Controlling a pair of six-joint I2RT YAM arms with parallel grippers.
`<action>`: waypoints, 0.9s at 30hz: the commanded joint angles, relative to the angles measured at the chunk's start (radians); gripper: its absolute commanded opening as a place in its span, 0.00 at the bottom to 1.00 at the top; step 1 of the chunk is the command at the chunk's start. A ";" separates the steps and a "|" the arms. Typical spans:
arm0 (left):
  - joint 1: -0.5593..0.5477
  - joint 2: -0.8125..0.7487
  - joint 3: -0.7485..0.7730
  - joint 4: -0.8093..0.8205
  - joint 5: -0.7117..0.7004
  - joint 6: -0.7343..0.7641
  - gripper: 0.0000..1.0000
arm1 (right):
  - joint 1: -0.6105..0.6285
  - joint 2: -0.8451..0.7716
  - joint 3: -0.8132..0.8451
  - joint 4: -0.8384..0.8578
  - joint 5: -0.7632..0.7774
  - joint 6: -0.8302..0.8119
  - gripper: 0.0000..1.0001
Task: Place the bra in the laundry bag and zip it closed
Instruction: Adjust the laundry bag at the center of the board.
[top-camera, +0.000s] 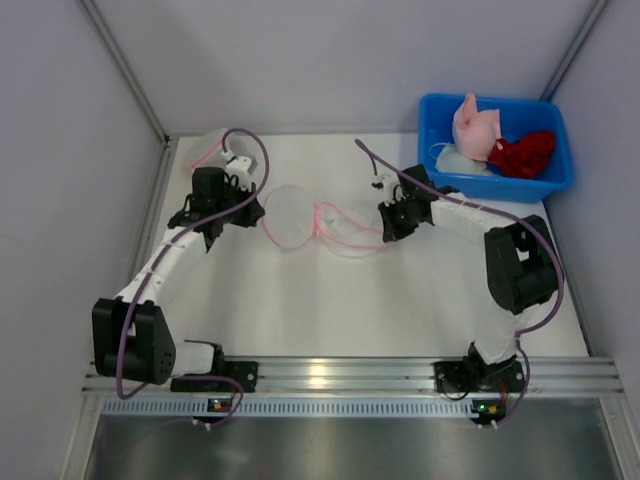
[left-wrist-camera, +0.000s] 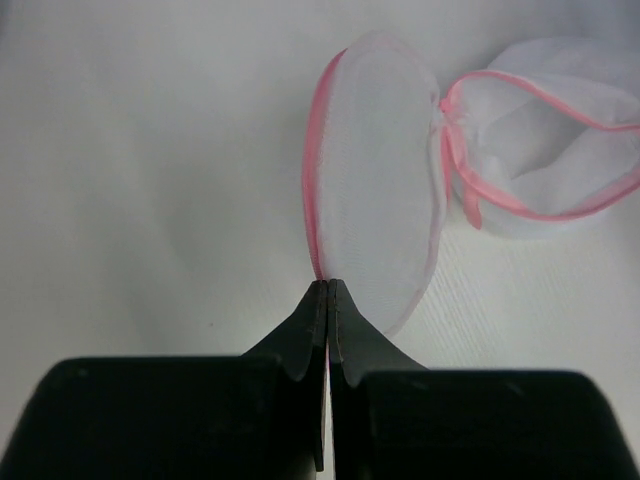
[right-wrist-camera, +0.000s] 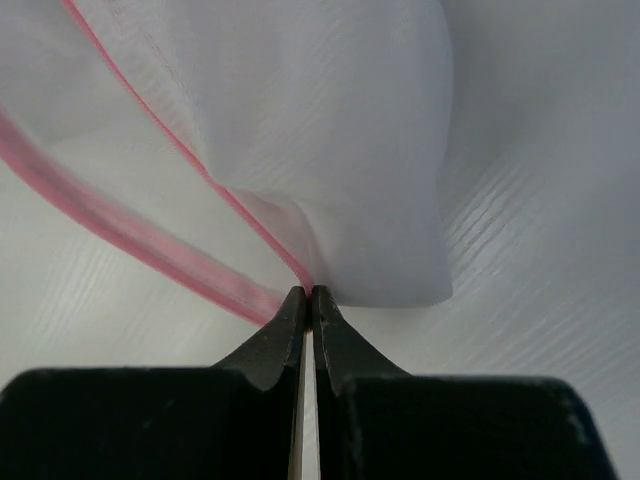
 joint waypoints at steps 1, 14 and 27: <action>-0.002 0.025 -0.045 0.125 0.017 0.024 0.00 | 0.018 0.000 -0.023 0.138 0.034 0.012 0.00; 0.061 0.293 0.130 0.176 0.020 -0.094 0.21 | 0.018 0.130 0.107 0.123 0.000 0.130 0.19; 0.080 0.109 0.293 0.057 0.062 -0.017 0.98 | -0.166 -0.152 0.279 -0.031 -0.049 0.114 0.99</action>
